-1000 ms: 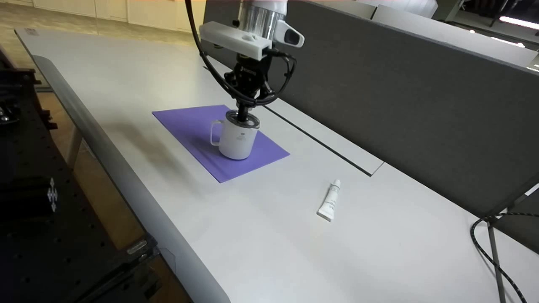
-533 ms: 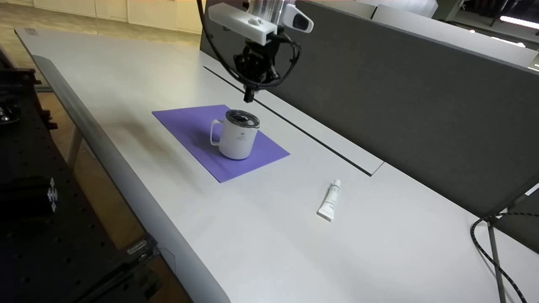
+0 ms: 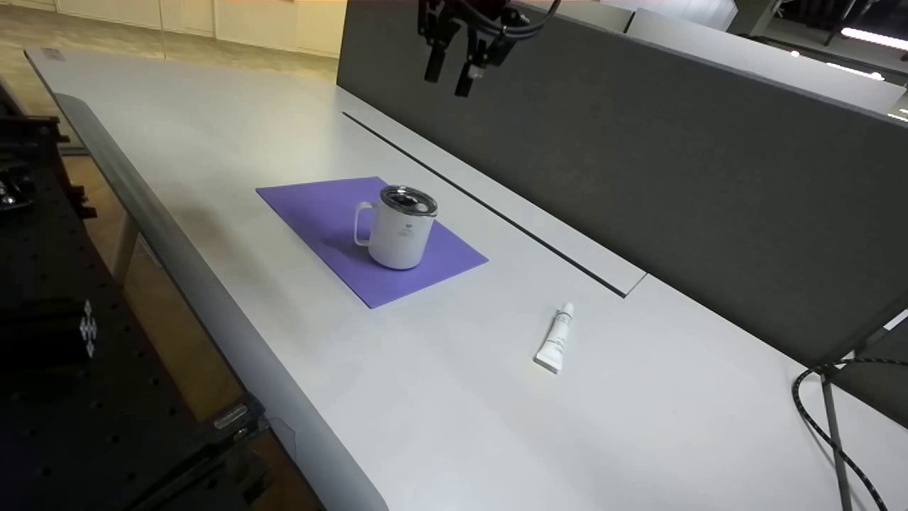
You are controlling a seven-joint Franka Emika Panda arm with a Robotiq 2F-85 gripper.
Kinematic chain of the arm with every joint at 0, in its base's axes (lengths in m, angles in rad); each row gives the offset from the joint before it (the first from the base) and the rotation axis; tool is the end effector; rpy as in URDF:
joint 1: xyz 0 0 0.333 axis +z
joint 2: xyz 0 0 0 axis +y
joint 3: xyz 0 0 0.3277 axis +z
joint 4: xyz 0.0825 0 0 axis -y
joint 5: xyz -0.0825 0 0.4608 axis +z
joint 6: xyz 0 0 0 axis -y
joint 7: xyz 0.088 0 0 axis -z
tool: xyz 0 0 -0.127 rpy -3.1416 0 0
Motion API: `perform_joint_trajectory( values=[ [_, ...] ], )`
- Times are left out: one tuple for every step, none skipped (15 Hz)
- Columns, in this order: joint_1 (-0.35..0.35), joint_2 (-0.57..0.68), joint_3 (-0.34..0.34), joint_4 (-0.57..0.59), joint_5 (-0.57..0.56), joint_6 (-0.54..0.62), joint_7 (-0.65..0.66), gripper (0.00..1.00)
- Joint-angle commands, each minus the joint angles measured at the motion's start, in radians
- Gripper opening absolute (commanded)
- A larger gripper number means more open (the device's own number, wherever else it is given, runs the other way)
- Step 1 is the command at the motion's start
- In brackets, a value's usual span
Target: Open the lid of the cup
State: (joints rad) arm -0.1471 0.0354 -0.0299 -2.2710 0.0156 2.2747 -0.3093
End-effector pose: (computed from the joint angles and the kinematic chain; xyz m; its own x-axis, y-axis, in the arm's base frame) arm 0.5661 -0.1007 0.2798 0.9922 0.1219 -0.0270 0.1214 -0.9924 -0.0197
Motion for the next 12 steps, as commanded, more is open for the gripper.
perform_joint_trajectory(
  values=[
    [0.017, -0.013, -0.032, 0.044, -0.078, -0.077, 0.034, 0.8],
    [0.018, -0.011, -0.035, 0.049, -0.095, -0.084, 0.038, 0.88],
    [0.019, -0.007, -0.037, 0.052, -0.108, -0.087, 0.04, 0.93],
    [0.02, -0.001, -0.038, 0.054, -0.124, -0.088, 0.046, 0.99],
    [0.022, 0.004, -0.039, 0.054, -0.134, -0.089, 0.049, 1.0],
    [0.023, 0.008, -0.039, 0.053, -0.14, -0.088, 0.048, 1.0],
    [0.025, 0.011, -0.039, 0.052, -0.149, -0.087, 0.051, 1.0],
    [0.027, 0.017, -0.039, 0.052, -0.153, -0.085, 0.053, 1.0],
    [0.029, 0.022, -0.038, 0.054, -0.158, -0.087, 0.059, 1.0],
    [0.031, 0.025, -0.038, 0.054, -0.169, -0.104, 0.054, 1.0],
    [0.026, 0.011, -0.04, 0.028, -0.137, -0.068, 0.016, 1.0],
    [0.028, 0.015, -0.039, 0.028, -0.142, -0.074, 0.016, 0.99]
  ],
)
